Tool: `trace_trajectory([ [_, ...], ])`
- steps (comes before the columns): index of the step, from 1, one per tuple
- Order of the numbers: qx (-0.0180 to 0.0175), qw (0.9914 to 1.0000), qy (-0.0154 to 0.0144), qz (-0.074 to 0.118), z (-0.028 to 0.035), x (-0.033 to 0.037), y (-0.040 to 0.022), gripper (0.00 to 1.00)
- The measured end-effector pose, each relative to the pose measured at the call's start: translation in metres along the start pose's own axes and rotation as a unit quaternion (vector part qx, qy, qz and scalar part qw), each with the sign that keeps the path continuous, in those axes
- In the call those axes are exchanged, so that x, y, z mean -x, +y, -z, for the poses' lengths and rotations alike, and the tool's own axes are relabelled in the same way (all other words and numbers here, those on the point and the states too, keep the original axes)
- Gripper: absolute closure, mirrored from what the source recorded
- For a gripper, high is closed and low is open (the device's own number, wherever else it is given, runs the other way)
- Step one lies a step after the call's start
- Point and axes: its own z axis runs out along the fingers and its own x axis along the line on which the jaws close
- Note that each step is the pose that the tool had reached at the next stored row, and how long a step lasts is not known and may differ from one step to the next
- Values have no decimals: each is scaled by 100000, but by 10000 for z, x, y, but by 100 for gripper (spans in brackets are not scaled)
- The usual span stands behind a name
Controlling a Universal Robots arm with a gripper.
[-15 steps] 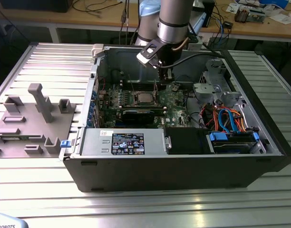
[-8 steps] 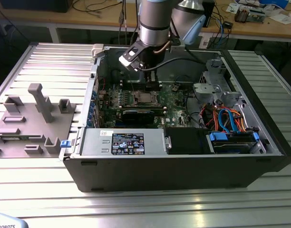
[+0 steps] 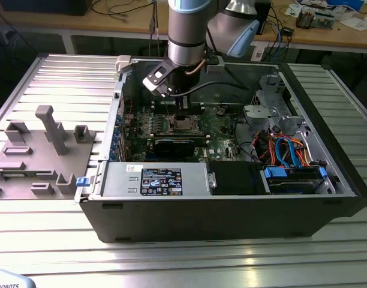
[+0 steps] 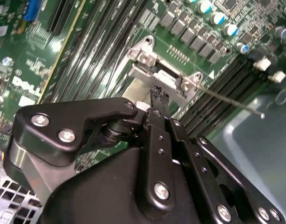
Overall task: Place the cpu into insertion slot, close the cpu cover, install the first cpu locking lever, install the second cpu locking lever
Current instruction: 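Close the cpu cover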
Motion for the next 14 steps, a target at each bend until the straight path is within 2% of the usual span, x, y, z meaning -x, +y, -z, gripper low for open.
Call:
trace_trajectory([
  [7,-4,100000,-5,0,-127,-4,-67,89],
  [11,2,100000,8,9,-128,4,-64,89],
  [14,-11,100000,2,4,-128,14,-17,89],
])
